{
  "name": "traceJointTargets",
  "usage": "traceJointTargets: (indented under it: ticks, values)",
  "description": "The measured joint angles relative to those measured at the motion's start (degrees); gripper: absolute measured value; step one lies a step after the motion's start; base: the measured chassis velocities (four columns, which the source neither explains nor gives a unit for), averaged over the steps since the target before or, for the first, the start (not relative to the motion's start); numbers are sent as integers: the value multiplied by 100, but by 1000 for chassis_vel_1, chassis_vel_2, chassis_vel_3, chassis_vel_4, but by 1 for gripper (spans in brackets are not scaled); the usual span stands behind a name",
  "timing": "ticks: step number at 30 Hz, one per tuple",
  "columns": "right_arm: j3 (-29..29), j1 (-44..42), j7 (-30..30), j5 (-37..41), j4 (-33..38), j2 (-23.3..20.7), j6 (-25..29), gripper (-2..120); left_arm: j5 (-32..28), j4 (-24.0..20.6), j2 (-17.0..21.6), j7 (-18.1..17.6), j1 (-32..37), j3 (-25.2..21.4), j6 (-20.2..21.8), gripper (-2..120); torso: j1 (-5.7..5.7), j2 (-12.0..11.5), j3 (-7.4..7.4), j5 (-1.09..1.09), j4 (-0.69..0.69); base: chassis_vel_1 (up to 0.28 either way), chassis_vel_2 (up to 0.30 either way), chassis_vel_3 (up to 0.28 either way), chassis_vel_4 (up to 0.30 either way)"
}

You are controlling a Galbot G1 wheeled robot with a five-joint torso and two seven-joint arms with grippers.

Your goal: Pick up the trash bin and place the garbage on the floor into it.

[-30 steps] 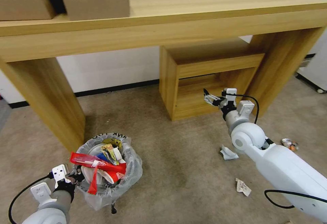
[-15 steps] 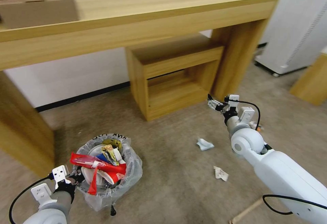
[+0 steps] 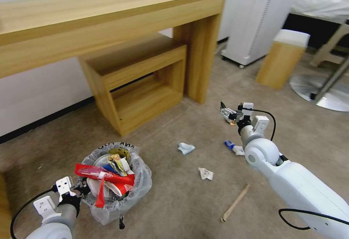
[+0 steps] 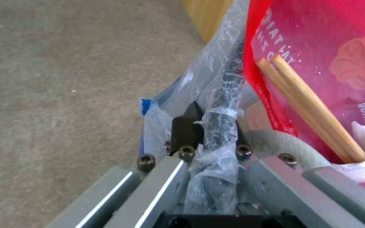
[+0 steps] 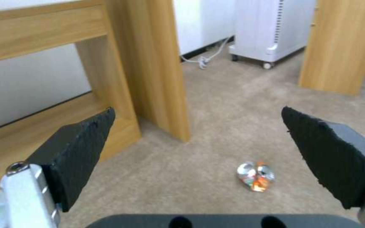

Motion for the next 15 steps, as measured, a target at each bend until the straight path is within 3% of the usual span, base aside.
traceJointTargets:
  ticks: [15]
  values:
    - [-27,-48,-34,-114,-51,26,133,100,27,-35,-19,5,53,-31,-23,1,0,0,0,0,2,-27,-25,-32,-29]
